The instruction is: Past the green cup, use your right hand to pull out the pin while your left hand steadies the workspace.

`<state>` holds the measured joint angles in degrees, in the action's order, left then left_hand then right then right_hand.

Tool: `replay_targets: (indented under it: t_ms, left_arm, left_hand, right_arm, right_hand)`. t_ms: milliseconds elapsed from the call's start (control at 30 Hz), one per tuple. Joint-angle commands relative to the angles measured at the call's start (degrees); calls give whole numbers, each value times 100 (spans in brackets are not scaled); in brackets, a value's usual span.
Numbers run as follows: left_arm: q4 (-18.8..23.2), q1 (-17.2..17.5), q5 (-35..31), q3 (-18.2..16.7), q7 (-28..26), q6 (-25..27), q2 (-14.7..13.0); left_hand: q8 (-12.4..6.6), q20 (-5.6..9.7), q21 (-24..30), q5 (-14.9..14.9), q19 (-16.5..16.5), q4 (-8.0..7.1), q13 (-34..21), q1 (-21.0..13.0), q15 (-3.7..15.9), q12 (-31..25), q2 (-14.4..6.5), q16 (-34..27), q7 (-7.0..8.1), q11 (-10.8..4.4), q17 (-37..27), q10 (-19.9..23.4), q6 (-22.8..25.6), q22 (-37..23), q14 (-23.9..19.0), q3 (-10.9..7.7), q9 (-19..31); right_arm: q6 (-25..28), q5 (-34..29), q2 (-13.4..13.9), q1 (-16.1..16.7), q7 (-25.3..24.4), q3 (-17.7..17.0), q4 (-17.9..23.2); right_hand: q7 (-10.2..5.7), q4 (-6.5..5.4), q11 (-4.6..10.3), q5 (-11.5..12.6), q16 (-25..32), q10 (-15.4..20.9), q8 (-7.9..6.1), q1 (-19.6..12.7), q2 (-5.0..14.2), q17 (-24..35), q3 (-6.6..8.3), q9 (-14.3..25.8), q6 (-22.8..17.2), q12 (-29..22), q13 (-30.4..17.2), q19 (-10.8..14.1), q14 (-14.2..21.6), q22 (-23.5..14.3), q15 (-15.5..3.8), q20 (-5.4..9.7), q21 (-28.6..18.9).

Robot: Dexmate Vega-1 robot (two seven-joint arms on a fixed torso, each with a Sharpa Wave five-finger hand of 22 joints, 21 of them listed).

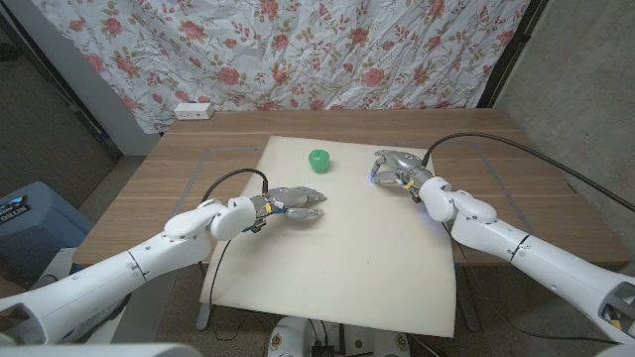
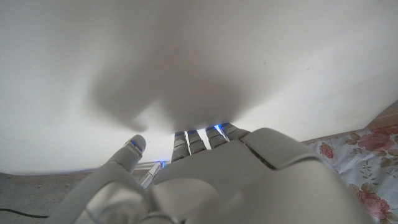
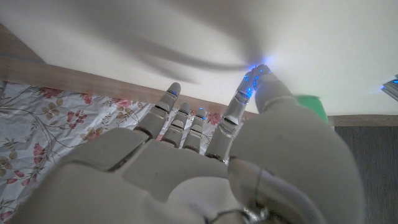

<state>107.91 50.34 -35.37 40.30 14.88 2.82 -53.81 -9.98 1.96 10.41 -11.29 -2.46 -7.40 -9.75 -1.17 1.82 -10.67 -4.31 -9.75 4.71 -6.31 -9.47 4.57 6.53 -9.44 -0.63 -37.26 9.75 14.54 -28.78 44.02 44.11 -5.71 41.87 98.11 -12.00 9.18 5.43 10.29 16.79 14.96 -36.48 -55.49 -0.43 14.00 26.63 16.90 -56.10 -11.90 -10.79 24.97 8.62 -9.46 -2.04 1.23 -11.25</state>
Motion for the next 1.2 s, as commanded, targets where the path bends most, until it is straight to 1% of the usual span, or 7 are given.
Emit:
replay_targets:
  t_ms: [33, 300, 700, 1200]
  left_arm:
    - [78, 88, 35, -22, 16, 116, -33]
    - [68, 105, 43, -13, -16, 130, -25]
    - [2, 44, 68, 21, 32, 115, 12]
    - [-51, -13, 99, 45, 60, 114, 33]
  left_hand:
    - [-45, 725, 55, 14, 36, 7, -22, -43, 415, -32, -502, -28, 8, 0, -13, 77, 35, -30, -21, -49, 18]
    - [-47, 720, 55, 16, 37, 17, -22, -43, 417, -29, -499, -29, 5, 6, -13, 77, 39, -30, -22, -65, 19]
    - [-46, 722, 55, 20, 42, 27, -22, -41, 417, -26, -496, -30, -4, 6, -14, 79, 37, -31, -25, -86, 19]
    - [-45, 722, 54, 25, 44, 33, -22, -34, 418, -21, -492, -30, 3, 10, -16, 74, 34, -31, -25, -109, 20]
  right_arm:
    - [7, 115, -6, -11, 38, -31, 30]
    - [8, 188, 6, -11, 36, -63, 49]
    - [20, 288, 61, -14, 117, -106, 118]
    - [-54, 402, 89, -61, 182, -141, 97]
  right_hand:
    - [-68, -10, 7, 17, 25, 71, -54, -10, 75, 14, -1, 11, -105, -38, -18, 22, 31, -15, -192, 17, 22]
    - [-70, -7, 7, 21, 23, 92, -50, -11, 81, 20, -10, 5, -109, -36, -18, 22, 19, -15, -193, 17, 25]
    - [-68, -3, 6, 24, 24, 88, -44, -9, 85, 28, -24, -3, -115, -22, -18, 17, 12, -15, -183, 16, 29]
    - [-67, -2, 4, 32, 18, 93, -38, -5, 96, 38, -41, -15, -128, -9, -18, 3, -16, -15, -176, 10, 36]
